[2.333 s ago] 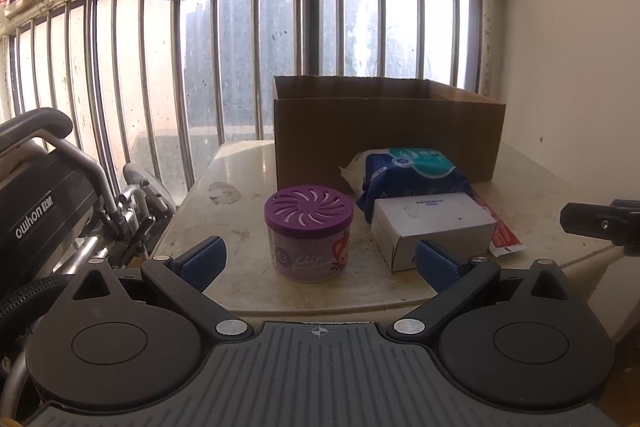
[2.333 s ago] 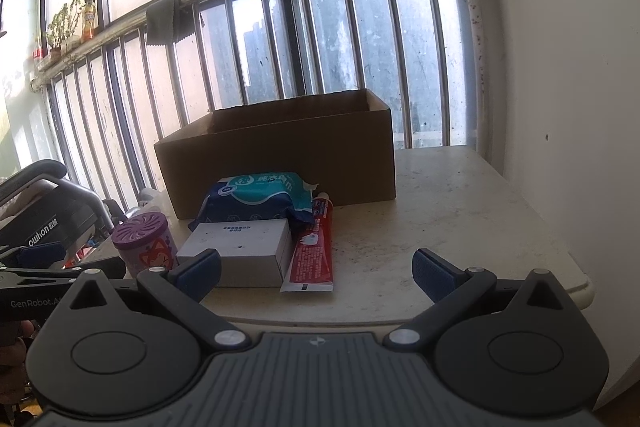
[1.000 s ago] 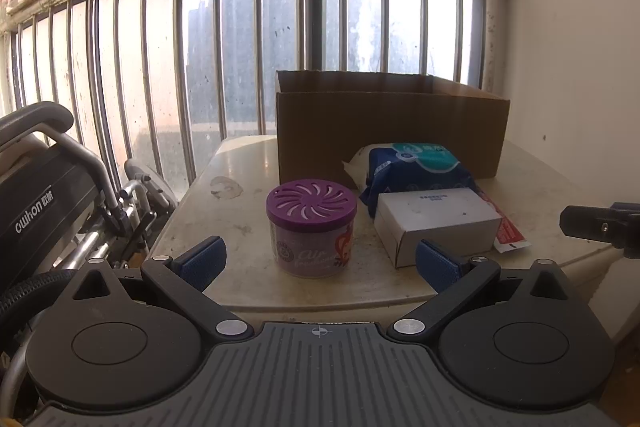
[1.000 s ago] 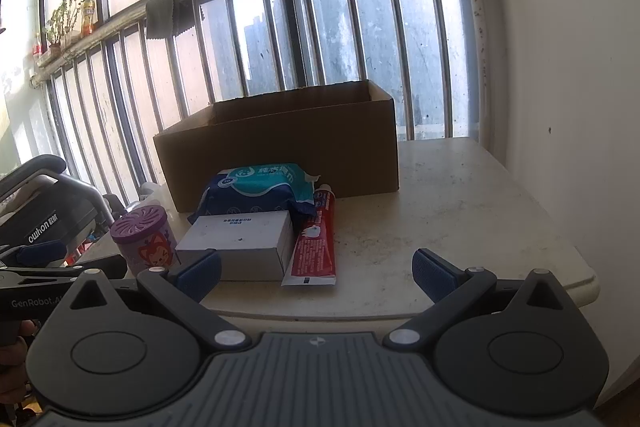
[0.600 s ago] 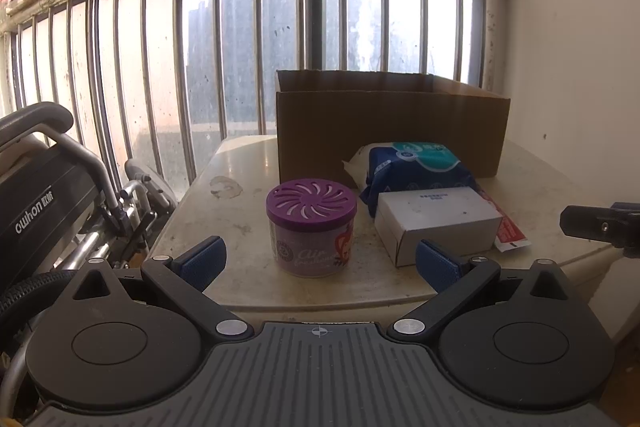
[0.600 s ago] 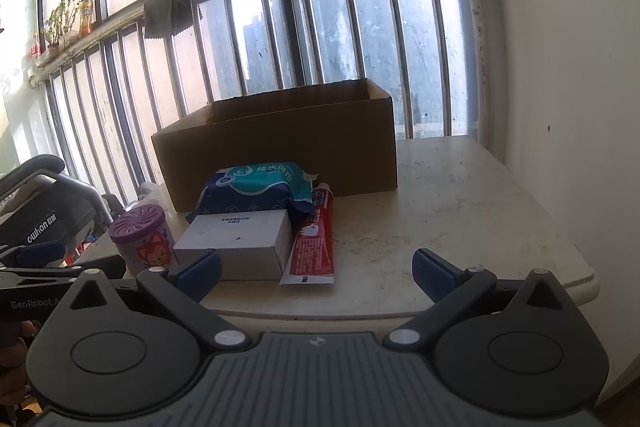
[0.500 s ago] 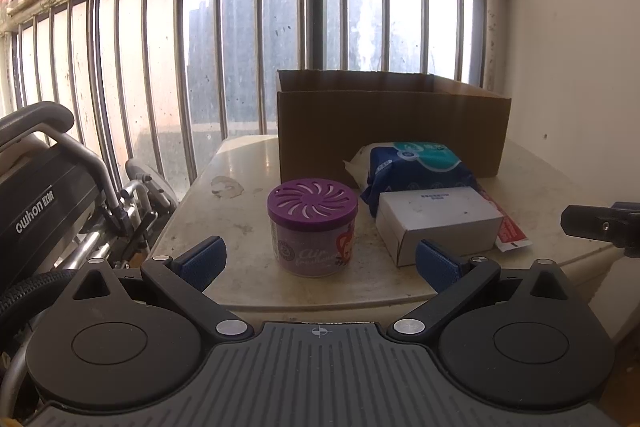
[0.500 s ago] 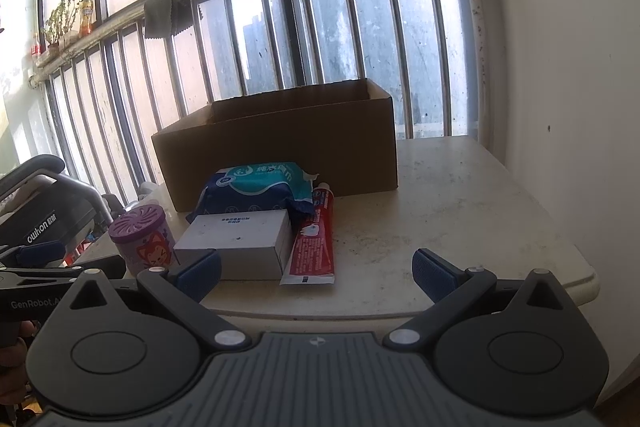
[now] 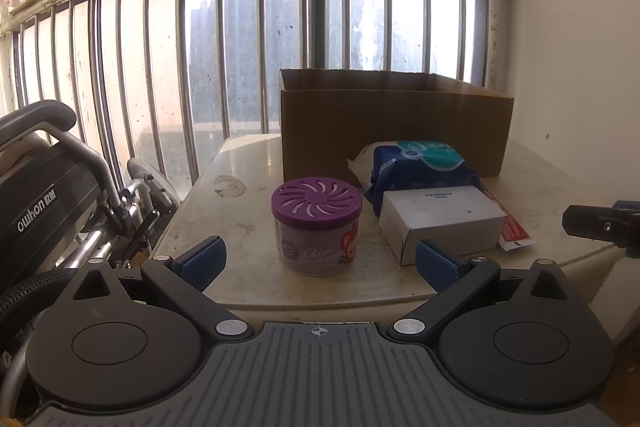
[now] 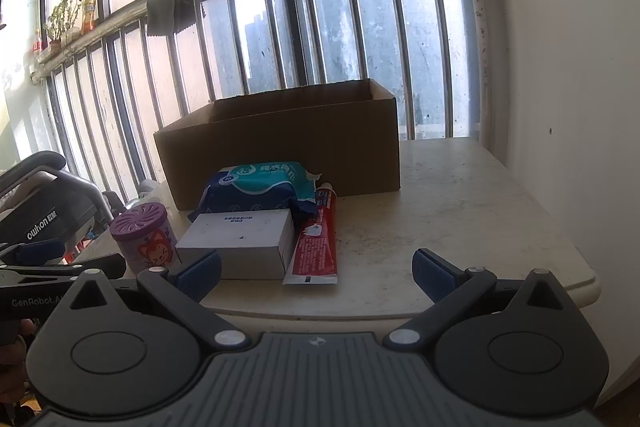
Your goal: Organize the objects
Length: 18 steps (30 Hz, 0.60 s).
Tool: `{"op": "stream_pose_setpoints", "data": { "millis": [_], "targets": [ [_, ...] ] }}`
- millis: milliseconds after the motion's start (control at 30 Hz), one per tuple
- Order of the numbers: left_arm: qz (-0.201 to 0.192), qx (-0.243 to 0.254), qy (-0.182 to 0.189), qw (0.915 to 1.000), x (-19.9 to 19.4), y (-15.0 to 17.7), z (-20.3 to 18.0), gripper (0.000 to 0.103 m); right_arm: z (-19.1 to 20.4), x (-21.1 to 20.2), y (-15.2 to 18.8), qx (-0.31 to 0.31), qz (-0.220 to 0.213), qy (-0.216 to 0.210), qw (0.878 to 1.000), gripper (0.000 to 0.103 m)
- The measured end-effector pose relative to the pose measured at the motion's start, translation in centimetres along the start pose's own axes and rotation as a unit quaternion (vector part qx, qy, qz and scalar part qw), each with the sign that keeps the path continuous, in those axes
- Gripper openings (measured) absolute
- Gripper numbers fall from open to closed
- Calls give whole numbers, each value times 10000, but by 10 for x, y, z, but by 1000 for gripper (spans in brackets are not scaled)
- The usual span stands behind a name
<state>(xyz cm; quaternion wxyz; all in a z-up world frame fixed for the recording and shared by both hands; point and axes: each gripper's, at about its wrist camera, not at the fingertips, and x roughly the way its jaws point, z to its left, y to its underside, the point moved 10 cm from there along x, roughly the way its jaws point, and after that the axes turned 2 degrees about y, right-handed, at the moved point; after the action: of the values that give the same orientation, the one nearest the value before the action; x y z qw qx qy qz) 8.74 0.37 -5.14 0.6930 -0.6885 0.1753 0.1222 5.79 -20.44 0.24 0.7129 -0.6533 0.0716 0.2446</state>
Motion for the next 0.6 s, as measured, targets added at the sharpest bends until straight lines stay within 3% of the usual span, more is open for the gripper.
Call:
{"op": "stream_pose_setpoints", "data": {
  "millis": [600],
  "targets": [
    [38,-6,-56,10000,2,1,3,102,-1,1,0,-12,20,1,10000,103]
  ]
}}
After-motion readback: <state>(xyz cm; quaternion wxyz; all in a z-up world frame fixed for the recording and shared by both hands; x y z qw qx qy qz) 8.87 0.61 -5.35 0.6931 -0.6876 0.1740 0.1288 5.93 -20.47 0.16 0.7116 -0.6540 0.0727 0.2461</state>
